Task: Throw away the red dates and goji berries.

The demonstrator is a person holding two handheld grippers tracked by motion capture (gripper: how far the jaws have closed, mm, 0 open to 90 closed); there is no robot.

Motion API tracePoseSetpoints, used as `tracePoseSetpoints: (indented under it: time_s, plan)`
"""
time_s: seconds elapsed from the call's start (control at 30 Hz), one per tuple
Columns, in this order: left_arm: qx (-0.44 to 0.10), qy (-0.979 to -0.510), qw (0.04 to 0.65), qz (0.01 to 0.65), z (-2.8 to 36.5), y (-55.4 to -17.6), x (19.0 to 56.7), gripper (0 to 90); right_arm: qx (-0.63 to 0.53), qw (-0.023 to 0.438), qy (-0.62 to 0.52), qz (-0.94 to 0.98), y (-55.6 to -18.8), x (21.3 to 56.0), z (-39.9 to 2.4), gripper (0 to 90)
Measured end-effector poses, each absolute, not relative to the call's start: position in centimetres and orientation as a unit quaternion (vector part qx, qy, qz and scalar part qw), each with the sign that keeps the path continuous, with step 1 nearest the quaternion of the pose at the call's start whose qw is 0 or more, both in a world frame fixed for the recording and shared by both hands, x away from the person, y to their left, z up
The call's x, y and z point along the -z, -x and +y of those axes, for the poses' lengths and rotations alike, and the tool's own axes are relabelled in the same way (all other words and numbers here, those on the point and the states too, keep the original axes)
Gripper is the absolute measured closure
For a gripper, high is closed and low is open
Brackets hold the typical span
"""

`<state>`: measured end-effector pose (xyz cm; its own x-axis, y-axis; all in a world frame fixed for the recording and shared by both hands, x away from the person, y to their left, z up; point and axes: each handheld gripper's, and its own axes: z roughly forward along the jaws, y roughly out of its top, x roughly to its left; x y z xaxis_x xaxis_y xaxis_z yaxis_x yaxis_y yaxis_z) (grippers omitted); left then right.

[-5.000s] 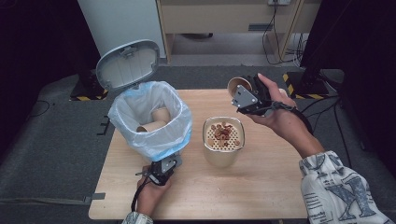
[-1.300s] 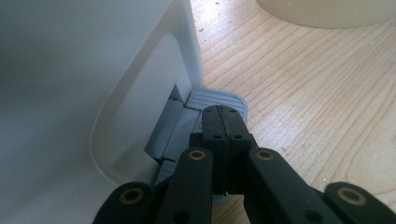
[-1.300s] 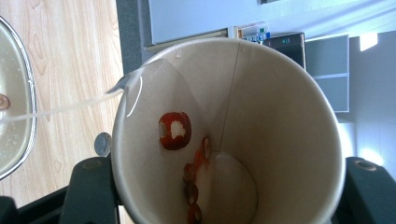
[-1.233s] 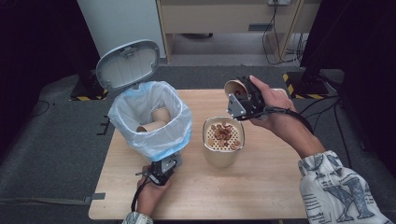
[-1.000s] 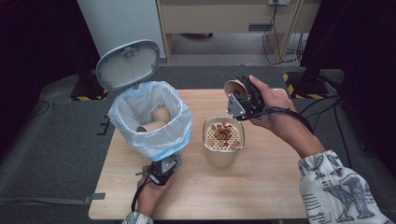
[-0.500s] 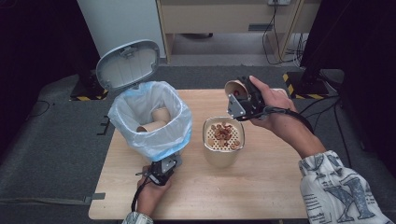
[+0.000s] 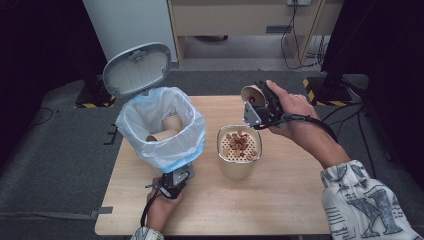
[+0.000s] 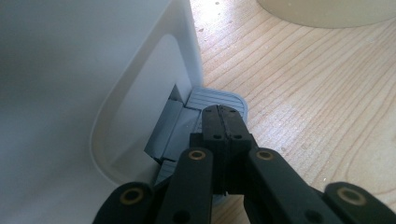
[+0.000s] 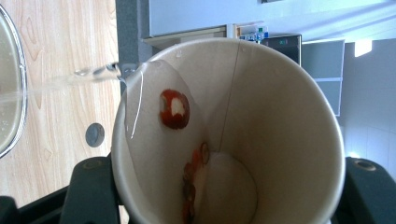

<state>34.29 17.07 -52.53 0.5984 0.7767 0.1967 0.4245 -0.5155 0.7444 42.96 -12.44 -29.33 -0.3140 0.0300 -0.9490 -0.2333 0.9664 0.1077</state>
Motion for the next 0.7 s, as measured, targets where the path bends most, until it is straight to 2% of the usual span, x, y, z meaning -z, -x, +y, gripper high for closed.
tracePoseSetpoints:
  time_s: [0.7]
  plan:
    - [-0.264,-0.83,0.334,0.362,17.09,-34.31,52.52,89.2,-0.072,0.595,0.09,0.795,-42.94,29.49,-12.49,35.1]
